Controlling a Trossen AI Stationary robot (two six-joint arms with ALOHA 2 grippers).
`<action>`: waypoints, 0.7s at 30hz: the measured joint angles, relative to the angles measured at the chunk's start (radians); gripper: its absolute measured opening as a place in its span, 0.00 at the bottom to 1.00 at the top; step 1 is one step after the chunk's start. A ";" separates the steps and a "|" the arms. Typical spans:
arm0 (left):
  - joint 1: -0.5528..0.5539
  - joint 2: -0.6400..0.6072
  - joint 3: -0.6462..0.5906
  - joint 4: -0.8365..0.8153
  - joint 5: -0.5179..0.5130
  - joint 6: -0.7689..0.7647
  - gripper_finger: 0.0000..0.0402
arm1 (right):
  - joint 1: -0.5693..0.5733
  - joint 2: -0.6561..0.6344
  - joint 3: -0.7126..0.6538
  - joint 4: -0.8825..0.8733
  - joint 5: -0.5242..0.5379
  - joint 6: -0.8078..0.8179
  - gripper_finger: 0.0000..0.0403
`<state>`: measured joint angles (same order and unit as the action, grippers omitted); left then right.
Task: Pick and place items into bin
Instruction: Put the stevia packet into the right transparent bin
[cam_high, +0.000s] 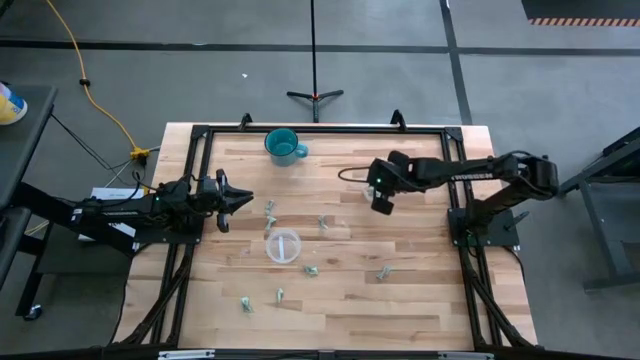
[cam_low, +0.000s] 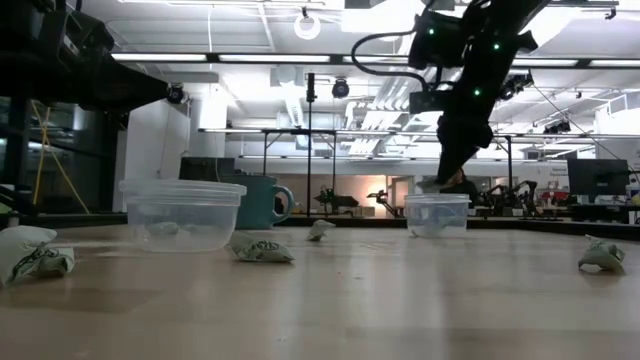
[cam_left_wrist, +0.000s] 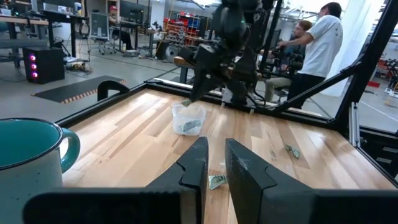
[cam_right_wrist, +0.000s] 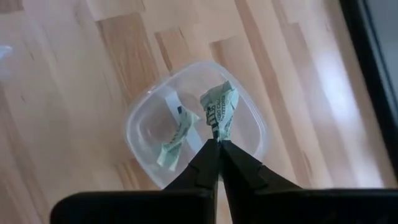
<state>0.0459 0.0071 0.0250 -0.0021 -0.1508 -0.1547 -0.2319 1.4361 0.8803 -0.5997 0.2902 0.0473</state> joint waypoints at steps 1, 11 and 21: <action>0.000 0.000 0.000 0.000 0.000 0.000 0.23 | -0.005 0.001 0.000 0.003 -0.010 -0.002 0.05; 0.000 0.000 0.000 0.000 0.000 0.000 0.23 | -0.009 0.001 0.000 0.050 -0.095 -0.009 0.35; 0.000 0.000 0.000 0.000 0.000 0.000 0.23 | 0.228 0.004 0.000 0.166 -0.537 -0.247 0.41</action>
<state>0.0456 0.0070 0.0250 -0.0021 -0.1509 -0.1547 -0.0038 1.4398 0.8803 -0.4341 -0.2469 -0.1997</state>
